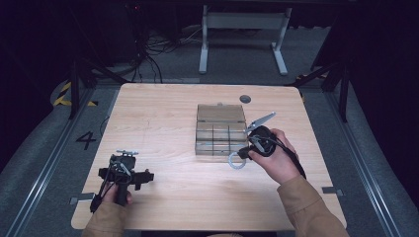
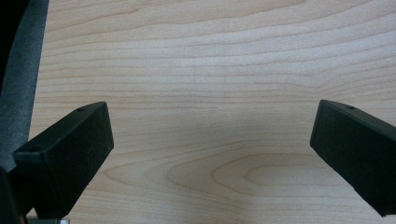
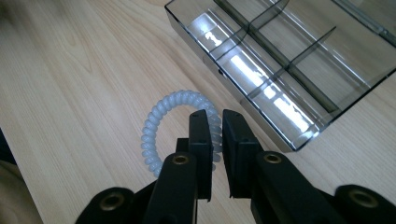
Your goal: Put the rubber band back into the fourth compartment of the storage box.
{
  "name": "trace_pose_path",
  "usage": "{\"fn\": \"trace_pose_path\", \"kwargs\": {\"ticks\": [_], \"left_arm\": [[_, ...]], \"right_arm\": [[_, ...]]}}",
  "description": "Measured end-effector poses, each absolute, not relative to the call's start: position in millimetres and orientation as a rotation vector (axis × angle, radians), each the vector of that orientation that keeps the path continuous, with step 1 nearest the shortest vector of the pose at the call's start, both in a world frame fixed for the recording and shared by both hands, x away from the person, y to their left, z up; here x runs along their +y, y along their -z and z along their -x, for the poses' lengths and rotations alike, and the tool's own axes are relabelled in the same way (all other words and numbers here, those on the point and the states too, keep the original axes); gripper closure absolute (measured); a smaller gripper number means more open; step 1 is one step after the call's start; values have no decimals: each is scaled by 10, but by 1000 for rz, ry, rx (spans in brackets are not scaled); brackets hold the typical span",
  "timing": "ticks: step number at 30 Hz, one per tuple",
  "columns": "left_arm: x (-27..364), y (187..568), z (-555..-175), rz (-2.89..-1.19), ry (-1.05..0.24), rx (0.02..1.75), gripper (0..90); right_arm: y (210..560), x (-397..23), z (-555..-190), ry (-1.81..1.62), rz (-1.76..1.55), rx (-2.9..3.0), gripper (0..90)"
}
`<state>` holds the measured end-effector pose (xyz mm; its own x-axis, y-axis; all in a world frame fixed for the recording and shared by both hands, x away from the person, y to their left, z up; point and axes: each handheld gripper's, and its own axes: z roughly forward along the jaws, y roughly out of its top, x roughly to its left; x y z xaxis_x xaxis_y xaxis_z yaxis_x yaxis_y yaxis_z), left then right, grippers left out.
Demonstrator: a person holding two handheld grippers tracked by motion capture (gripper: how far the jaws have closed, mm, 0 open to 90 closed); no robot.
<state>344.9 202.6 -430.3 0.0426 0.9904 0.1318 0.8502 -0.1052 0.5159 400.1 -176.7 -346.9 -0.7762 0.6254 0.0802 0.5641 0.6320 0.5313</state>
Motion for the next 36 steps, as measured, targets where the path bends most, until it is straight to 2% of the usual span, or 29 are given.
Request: {"fn": "trace_pose_path", "kwargs": {"ticks": [16, 36], "left_arm": [[2005, 4299, -3439, -2029, -669, 1859, 0], [2002, 4300, -3453, -2033, -666, 1858, 0]], "right_arm": [[3359, -1431, -4237, -859, -956, 2756, 837], [3292, -1216, -4529, -828, -956, 2768, 836]]}}
